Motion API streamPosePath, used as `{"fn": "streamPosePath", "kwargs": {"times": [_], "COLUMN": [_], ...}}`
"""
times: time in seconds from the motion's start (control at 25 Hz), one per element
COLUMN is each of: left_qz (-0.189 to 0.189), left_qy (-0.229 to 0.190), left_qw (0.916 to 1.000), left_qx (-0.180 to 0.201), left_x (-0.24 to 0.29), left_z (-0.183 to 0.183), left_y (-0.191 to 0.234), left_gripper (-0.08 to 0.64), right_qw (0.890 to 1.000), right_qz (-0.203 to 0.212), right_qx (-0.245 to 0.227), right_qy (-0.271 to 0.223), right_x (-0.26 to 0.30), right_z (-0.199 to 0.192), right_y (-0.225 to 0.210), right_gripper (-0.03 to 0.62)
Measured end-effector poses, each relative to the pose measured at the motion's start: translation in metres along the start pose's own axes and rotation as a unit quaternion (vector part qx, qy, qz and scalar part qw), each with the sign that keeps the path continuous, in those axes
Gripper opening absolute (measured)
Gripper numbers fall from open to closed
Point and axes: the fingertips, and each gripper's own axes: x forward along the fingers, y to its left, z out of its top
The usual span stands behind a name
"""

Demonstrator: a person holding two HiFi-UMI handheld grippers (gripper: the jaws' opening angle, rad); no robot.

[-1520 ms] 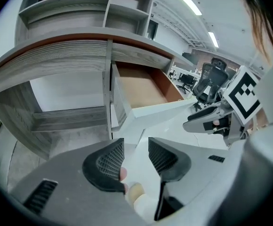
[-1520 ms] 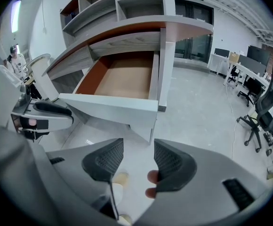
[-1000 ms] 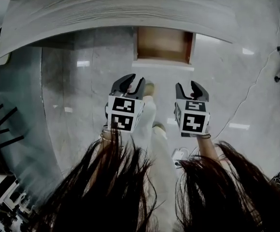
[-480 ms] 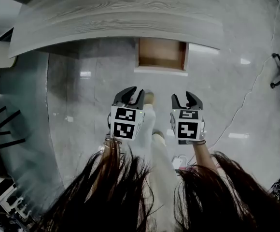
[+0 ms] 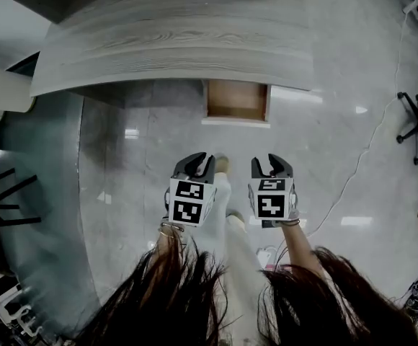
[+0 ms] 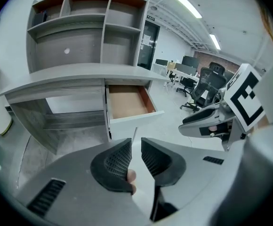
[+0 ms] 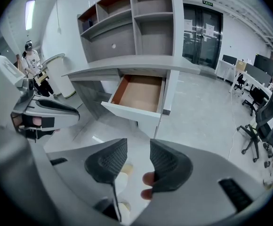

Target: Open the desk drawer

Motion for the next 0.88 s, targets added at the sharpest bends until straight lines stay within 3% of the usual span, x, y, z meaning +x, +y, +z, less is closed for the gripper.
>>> {"fn": "streamPosePath", "kwargs": {"times": [0.44, 0.88], "left_qz": [0.008, 0.012], "left_qy": [-0.011, -0.020], "left_qw": [0.9999, 0.9997], "left_qx": [-0.006, -0.002], "left_x": [-0.031, -0.063], "left_z": [0.008, 0.010], "left_y": [-0.017, -0.039], "left_gripper": [0.051, 0.038], "right_qw": [1.000, 1.000], "right_qz": [0.014, 0.018], "right_qx": [0.014, -0.012], "right_qy": [-0.004, -0.018], "right_x": [-0.029, -0.063], "right_z": [0.003, -0.002], "right_y": [0.010, 0.022], "right_gripper": [0.126, 0.103]}}
